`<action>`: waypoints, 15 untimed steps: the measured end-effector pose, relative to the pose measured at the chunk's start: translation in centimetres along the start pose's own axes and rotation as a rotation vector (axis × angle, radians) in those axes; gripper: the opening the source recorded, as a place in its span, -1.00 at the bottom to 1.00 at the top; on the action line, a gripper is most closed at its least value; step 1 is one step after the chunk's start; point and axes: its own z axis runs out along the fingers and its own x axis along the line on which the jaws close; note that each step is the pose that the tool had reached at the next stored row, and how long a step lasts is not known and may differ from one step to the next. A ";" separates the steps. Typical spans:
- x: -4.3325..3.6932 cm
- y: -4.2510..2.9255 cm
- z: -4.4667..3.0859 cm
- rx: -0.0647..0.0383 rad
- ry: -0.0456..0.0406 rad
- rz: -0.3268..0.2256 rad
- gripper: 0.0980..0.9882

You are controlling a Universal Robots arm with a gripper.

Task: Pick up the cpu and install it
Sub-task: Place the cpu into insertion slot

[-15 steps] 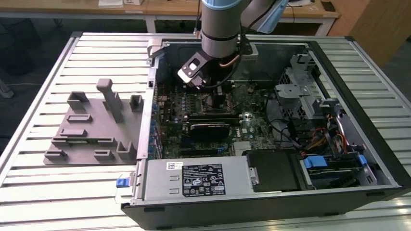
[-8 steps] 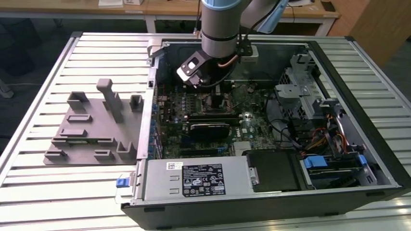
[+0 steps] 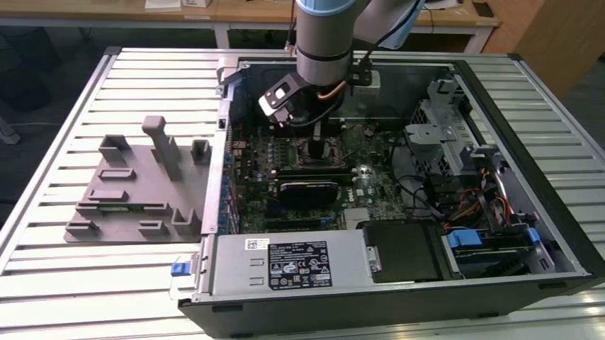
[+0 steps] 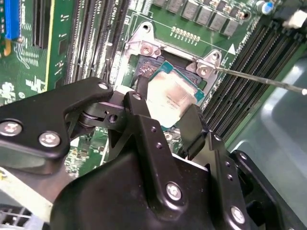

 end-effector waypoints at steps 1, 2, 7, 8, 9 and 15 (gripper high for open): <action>0.00 0.00 0.02 -0.001 -0.0004 0.016 -0.02; 0.00 0.00 0.03 -0.001 -0.0008 0.032 -0.02; -0.01 -0.01 0.13 -0.004 -0.0035 0.113 -0.02; -0.01 -0.01 0.15 -0.005 -0.0039 0.129 -0.02; -0.01 -0.01 0.16 -0.006 -0.0042 0.144 -0.02; 0.01 -0.04 0.17 -0.004 0.0076 0.185 -0.02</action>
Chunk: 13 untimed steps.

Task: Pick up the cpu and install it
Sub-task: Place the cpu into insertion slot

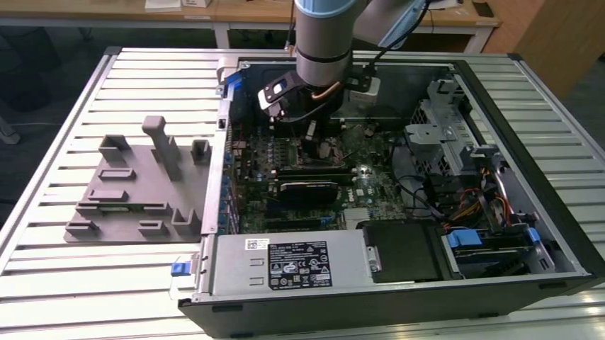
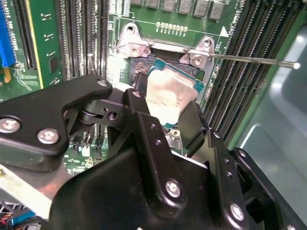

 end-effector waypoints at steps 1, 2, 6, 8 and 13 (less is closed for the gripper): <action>0.01 -0.02 0.00 0.001 0.0035 0.003 -0.02; 0.03 -0.03 0.01 0.002 0.0063 0.005 -0.02; 0.05 -0.04 0.04 0.003 0.0104 0.018 -0.02; 0.04 -0.04 0.10 0.003 0.0099 0.026 -0.02; 0.06 -0.06 0.19 0.002 0.0094 0.038 -0.02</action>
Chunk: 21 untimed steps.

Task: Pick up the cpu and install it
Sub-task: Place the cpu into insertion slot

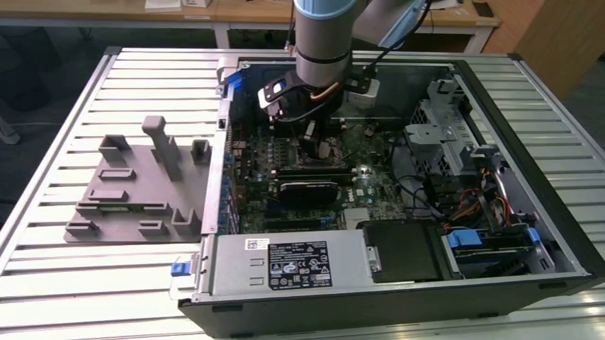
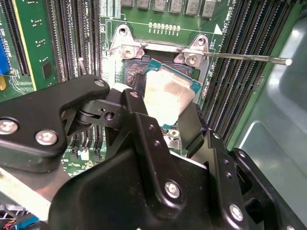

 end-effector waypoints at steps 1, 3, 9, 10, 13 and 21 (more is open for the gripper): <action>0.00 0.00 0.02 0.000 -0.0001 0.001 -0.02; 0.01 -0.01 0.06 0.000 -0.0002 0.002 -0.02; 0.10 -0.06 0.25 0.000 -0.0003 0.003 -0.02; 0.12 -0.07 0.28 0.000 0.0000 0.003 -0.02; 0.16 -0.08 0.30 0.000 0.0000 0.003 -0.02; 0.12 -0.09 0.27 0.000 -0.0009 0.003 -0.02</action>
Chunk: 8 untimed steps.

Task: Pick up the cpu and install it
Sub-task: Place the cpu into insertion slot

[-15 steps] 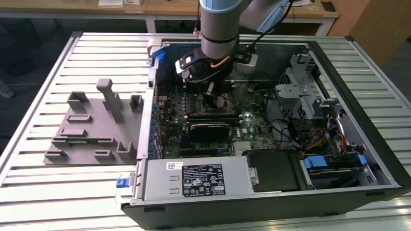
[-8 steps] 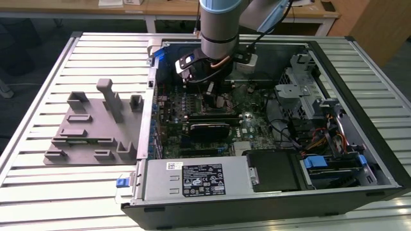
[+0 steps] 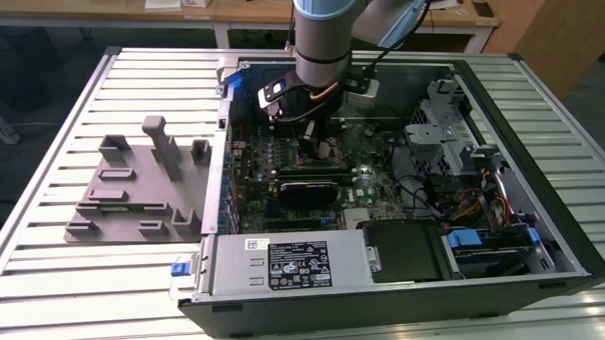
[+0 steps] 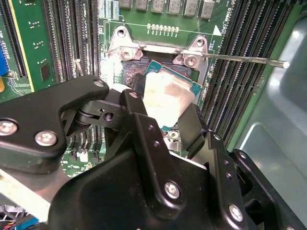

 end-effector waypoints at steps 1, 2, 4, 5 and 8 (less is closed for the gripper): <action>0.00 0.00 0.00 0.000 0.0000 0.000 -0.02; 0.00 0.00 0.00 0.000 -0.0001 0.000 -0.02; -0.01 0.00 -0.01 0.000 -0.0003 0.000 -0.04; -0.01 0.00 0.00 0.000 -0.0002 0.000 -0.04; -0.01 0.00 0.00 0.000 -0.0002 0.000 -0.04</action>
